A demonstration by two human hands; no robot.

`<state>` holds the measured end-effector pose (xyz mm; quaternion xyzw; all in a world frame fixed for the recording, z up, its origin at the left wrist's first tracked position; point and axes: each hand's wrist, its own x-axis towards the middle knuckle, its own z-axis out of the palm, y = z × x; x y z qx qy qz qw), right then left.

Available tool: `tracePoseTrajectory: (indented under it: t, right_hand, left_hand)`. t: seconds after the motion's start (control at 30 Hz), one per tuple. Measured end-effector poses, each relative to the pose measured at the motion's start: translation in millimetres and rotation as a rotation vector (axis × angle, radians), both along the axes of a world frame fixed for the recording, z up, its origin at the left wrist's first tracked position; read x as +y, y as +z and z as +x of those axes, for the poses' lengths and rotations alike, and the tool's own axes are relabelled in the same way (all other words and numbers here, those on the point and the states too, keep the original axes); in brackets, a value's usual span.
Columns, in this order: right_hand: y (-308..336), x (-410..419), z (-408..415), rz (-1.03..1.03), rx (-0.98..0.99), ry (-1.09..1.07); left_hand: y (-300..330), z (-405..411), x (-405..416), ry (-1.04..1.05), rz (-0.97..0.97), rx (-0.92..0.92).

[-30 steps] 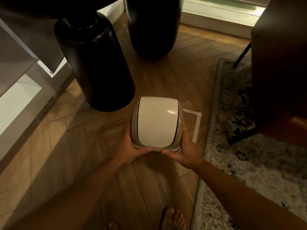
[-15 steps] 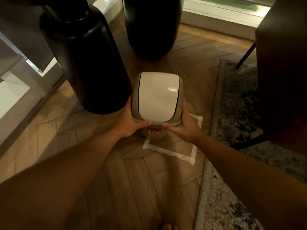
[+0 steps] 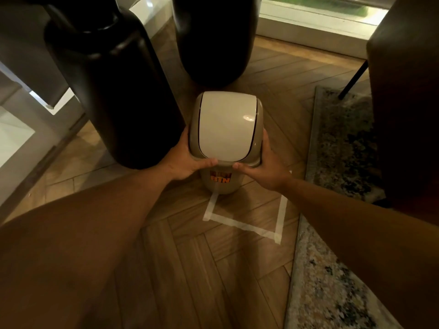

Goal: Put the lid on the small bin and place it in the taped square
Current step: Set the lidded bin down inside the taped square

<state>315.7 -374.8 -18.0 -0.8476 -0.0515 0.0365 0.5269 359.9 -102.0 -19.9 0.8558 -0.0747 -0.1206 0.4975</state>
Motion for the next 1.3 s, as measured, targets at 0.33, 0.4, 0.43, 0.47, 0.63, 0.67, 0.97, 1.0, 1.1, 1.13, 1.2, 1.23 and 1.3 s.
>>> tracePoseTrajectory:
  t: [0.33,0.4,0.43,0.47,0.63,0.67,0.97,1.0,1.1,1.13,1.2,1.23,1.3]
  right_hand:
    - [34,-20,13,-0.124,0.231,0.226]
    - [47,-28,20,-0.165,0.286,0.227]
    - [52,-31,23,-0.175,0.285,0.185]
    - [55,-32,25,-0.164,0.273,0.121]
    - [66,-14,17,0.049,0.240,-0.096]
    - [65,-8,13,0.071,0.192,-0.074]
    - [24,23,-18,0.149,0.005,-0.121]
    - [19,24,-19,0.176,0.003,-0.127]
    - [13,22,-20,0.208,0.023,-0.121]
    - [13,21,-21,0.203,0.029,-0.122]
    - [12,18,-23,0.203,0.043,-0.141]
    - [11,16,-26,0.197,0.043,-0.155]
    - [11,11,-32,0.154,0.035,-0.182]
  left_hand:
    - [28,-9,0,-0.019,0.114,0.084]
    - [34,-12,1,0.056,0.073,0.119]
    - [36,-12,2,0.101,0.032,0.124]
    - [38,-10,3,0.140,-0.008,0.128]
    - [43,-9,-4,0.215,0.032,-0.046]
    - [43,-9,-7,0.209,0.046,-0.061]
    - [21,-21,-39,0.268,-0.095,-0.087]
    - [20,-21,-39,0.272,-0.101,-0.091]
    - [17,-20,-36,0.250,-0.118,-0.083]
    - [17,-21,-36,0.244,-0.121,-0.079]
    - [17,-22,-38,0.234,-0.111,-0.070]
    - [18,-23,-39,0.224,-0.108,-0.067]
    - [19,-23,-44,0.194,-0.116,-0.060]
